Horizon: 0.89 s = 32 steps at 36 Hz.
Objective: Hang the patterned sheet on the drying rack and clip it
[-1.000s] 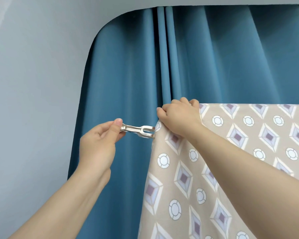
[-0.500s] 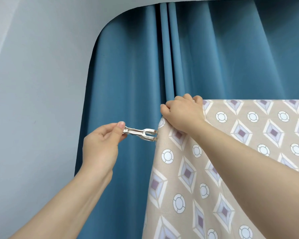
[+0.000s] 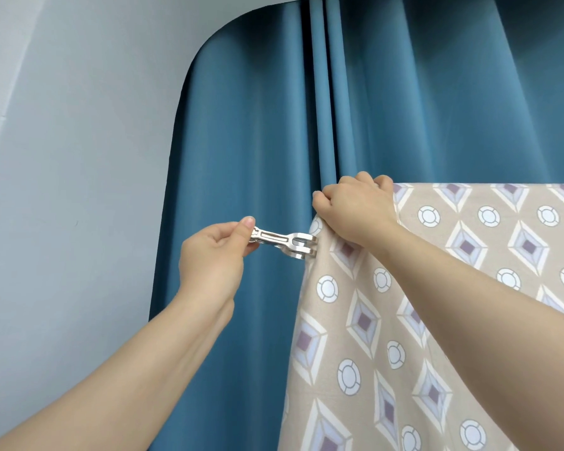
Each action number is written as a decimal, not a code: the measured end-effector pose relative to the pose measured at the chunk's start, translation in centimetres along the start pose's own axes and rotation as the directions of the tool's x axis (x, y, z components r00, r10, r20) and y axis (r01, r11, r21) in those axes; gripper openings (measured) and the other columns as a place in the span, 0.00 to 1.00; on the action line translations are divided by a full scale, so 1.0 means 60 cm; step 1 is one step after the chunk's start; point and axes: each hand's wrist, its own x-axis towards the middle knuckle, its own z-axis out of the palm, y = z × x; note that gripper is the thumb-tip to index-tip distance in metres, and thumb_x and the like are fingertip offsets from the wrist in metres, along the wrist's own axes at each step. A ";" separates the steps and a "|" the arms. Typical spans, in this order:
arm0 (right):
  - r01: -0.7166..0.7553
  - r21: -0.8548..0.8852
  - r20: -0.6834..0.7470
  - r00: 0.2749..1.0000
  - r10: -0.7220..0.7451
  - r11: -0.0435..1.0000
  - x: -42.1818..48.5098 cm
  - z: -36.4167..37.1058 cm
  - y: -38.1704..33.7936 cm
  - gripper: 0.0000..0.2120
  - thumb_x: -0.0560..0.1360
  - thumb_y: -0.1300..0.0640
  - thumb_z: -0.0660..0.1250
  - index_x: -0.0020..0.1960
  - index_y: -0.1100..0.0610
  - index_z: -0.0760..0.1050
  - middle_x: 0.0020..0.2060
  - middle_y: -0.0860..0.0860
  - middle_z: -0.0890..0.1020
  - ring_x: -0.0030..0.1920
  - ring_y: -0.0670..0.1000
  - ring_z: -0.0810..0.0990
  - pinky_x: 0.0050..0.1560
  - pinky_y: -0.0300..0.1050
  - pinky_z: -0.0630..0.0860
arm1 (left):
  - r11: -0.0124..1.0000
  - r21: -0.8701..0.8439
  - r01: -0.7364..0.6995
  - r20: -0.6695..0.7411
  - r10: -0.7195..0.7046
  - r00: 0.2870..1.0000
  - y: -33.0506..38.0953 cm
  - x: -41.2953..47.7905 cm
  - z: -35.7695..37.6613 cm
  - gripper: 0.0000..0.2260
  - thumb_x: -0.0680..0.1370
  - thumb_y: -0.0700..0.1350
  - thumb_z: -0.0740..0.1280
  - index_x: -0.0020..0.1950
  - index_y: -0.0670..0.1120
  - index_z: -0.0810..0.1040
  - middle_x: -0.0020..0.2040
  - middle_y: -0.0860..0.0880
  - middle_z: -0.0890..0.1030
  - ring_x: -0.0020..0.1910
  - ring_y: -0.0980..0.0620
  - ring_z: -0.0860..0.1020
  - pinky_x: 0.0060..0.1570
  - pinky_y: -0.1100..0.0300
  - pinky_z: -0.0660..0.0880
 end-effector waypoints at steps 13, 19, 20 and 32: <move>-0.017 0.003 -0.011 1.000 0.017 1.000 -0.001 -0.002 -0.007 0.20 0.79 0.52 0.48 0.28 0.52 0.60 0.31 0.47 0.62 0.47 0.52 0.61 0.62 0.53 0.58 | 0.995 -0.098 0.023 -0.076 -0.031 0.997 -0.027 -0.024 0.050 0.06 0.74 0.50 0.69 0.40 0.50 0.78 0.43 0.52 0.84 0.49 0.53 0.81 0.41 0.68 0.67; 0.019 -0.041 -0.008 1.000 -0.019 0.999 -0.010 -0.004 0.000 0.19 0.80 0.51 0.48 0.42 0.55 0.74 0.42 0.51 0.70 0.54 0.55 0.67 0.65 0.53 0.56 | 0.999 0.026 0.029 0.034 -0.030 0.999 -0.023 -0.016 0.043 0.16 0.72 0.56 0.69 0.52 0.47 0.80 0.51 0.52 0.82 0.53 0.55 0.79 0.48 0.63 0.71; 0.035 -0.037 -0.012 0.999 -0.036 0.999 -0.011 -0.004 0.001 0.19 0.81 0.51 0.48 0.45 0.55 0.76 0.45 0.52 0.72 0.56 0.55 0.68 0.66 0.52 0.55 | 0.998 0.050 0.025 0.047 -0.028 0.998 -0.020 -0.015 0.042 0.18 0.72 0.57 0.69 0.55 0.46 0.79 0.53 0.52 0.81 0.54 0.55 0.78 0.52 0.61 0.72; 0.103 0.243 0.005 0.994 -0.108 0.965 -0.075 -0.021 0.017 0.15 0.79 0.52 0.54 0.64 0.46 0.70 0.67 0.42 0.68 0.71 0.47 0.58 0.68 0.47 0.51 | 0.927 0.281 -0.249 0.095 0.231 0.968 -0.010 -0.032 0.033 0.20 0.76 0.50 0.66 0.67 0.53 0.67 0.61 0.61 0.67 0.61 0.62 0.66 0.63 0.61 0.64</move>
